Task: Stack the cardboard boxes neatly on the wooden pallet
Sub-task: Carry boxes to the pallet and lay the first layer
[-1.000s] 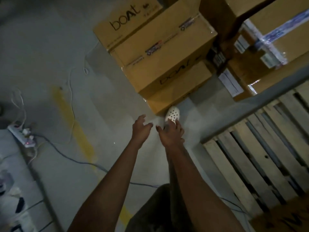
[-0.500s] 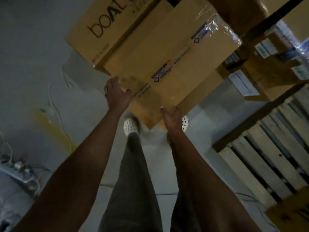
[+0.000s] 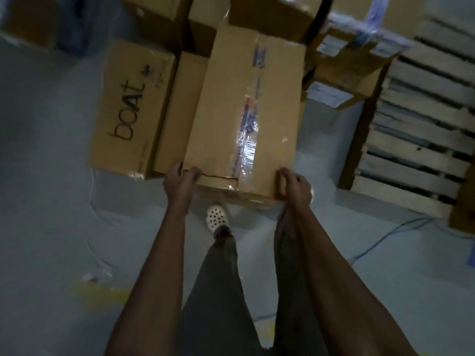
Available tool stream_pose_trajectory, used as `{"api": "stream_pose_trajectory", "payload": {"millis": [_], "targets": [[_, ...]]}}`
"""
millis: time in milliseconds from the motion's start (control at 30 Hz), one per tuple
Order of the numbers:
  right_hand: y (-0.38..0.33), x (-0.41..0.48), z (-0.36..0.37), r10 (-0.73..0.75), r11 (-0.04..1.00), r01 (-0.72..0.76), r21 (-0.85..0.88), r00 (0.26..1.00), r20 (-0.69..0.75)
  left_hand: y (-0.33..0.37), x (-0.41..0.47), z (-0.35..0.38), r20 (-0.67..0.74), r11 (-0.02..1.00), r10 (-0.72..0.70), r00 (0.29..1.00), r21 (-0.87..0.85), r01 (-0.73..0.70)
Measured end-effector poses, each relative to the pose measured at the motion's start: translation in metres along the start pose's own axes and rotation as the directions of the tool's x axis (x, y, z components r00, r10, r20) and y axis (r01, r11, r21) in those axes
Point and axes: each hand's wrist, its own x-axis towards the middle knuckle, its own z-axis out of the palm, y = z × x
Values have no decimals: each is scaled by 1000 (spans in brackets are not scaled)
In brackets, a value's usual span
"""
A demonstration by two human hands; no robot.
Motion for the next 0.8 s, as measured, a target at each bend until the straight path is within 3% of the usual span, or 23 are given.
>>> {"api": "stream_pose_trajectory", "payload": {"millis": [100, 167, 333, 433, 567, 800], "targets": [[-33, -35, -53, -73, 986, 89, 142, 991, -115, 47, -59, -10, 39, 978, 109, 993, -182, -100], [-54, -56, -90, -95, 966, 137, 221, 977, -192, 83, -102, -9, 34, 960, 197, 980, -210, -185], [-77, -97, -185, -95, 926, 219, 307, 924, -372, 165, -199, 23, -77, 903, 429, 900, 26, -428], [-71, -109, -244, -80, 943, 223, 246, 872, -482, 202, -245, 59, 6, 873, 453, 892, 202, -445], [-43, -97, -342, -55, 954, 206, 220, 835, -547, 225, -313, 136, 103, 832, 458, 883, 299, -466], [-3, -66, -490, 49, 929, 200, 312, 769, -637, 214, -404, 272, 225, 837, 461, 859, 213, -505]]}}
